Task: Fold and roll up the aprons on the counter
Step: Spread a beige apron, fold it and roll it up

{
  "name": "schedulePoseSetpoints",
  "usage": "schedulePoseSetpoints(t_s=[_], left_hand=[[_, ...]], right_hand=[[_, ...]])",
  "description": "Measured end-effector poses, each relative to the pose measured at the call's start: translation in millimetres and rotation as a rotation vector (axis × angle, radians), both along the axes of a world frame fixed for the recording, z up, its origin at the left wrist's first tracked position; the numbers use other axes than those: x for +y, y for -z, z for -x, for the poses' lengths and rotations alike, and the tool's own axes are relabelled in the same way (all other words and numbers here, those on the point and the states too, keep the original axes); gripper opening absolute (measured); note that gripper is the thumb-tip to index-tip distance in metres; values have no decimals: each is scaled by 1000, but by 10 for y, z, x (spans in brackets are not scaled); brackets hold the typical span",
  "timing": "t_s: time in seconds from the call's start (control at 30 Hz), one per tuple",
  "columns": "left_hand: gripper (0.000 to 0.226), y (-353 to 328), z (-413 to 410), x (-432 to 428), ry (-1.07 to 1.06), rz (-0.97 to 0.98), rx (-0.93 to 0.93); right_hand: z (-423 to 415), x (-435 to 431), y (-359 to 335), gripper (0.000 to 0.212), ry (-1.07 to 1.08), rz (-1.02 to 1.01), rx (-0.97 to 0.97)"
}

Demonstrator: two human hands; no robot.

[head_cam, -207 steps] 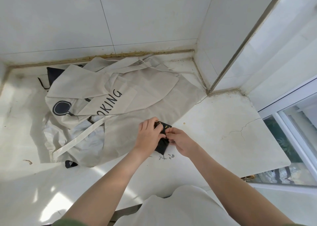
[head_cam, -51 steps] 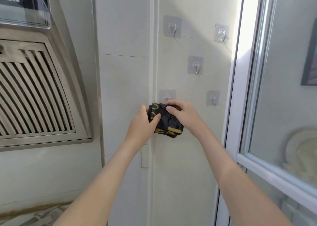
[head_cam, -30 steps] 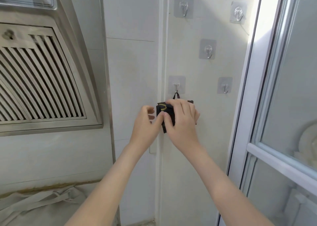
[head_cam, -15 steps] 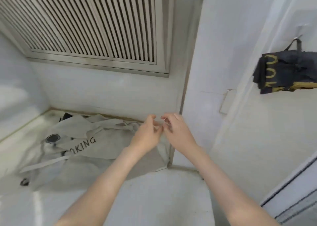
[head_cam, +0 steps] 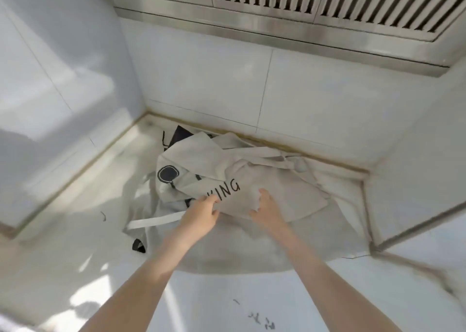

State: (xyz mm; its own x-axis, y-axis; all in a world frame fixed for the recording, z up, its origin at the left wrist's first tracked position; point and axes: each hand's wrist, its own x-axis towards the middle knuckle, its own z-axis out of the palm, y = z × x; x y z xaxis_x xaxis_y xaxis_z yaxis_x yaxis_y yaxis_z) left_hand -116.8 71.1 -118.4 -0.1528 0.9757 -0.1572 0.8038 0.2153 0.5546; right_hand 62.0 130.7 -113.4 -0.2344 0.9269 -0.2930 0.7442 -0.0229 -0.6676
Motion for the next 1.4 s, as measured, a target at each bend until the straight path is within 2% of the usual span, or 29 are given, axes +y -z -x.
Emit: schedulePoseSetpoints(t_s=[0.07, 0.13, 0.2, 0.23, 0.33, 0.37, 0.4, 0.47, 0.5, 0.57, 0.63, 0.77, 0.87, 1.0, 1.07, 1.17, 1.23, 1.3, 1.37, 1.4], left_hand=[[36, 125, 225, 40, 14, -11, -21], [39, 220, 368, 67, 35, -9, -34], [41, 273, 407, 104, 55, -3, -48], [42, 292, 423, 132, 61, -10, -55], [43, 315, 396, 189, 66, -38, -67], [45, 308, 368, 197, 74, -35, -102], [47, 291, 320, 202, 88, -25, -157], [52, 279, 200, 206, 144, -13, -196], [55, 300, 139, 214, 176, -10, -104], [62, 337, 103, 220, 215, 0, 218], [68, 332, 101, 215, 225, -36, 412], [57, 353, 149, 337, 345, -262, 630], [43, 398, 96, 399, 478, -312, 701], [24, 585, 117, 426, 538, -340, 700], [33, 605, 131, 429, 520, -389, 613], [34, 453, 66, 441, 460, -540, 441], [29, 243, 10, 439, 408, -640, 367], [23, 19, -44, 462, 384, -766, 306], [11, -212, -90, 394, 394, -879, 268], [15, -283, -96, 344, 402, -911, 260]], right_hand=[[201, 21, 210, 85, 100, -81, -27], [309, 27, 391, 97, 194, -171, -137], [286, 60, 513, 99, 294, -151, -248], [272, 103, 553, 92, 323, -129, -295], [193, 224, 555, 39, 286, -60, -378], [189, 237, 528, 29, 255, -48, -374], [193, 232, 499, 29, 225, -42, -340], [193, 210, 469, 43, 192, -51, -224], [169, 192, 459, 40, 198, -45, -143], [112, 123, 412, 23, 196, 10, -27], [36, 59, 438, 28, 177, 58, 36], [-5, -45, 472, 35, 260, 145, 182], [-9, -88, 559, 34, 427, 254, 344], [-10, -70, 694, 46, 346, 257, 273], [14, -80, 687, 58, 286, 194, 235], [23, -74, 650, 75, 160, -194, 18], [35, -65, 530, 55, 119, -423, -135], [34, -39, 290, 24, 158, -512, -149], [-10, -58, -56, 29, 190, -565, -70], [-49, -76, -234, 28, 213, -574, -24]])
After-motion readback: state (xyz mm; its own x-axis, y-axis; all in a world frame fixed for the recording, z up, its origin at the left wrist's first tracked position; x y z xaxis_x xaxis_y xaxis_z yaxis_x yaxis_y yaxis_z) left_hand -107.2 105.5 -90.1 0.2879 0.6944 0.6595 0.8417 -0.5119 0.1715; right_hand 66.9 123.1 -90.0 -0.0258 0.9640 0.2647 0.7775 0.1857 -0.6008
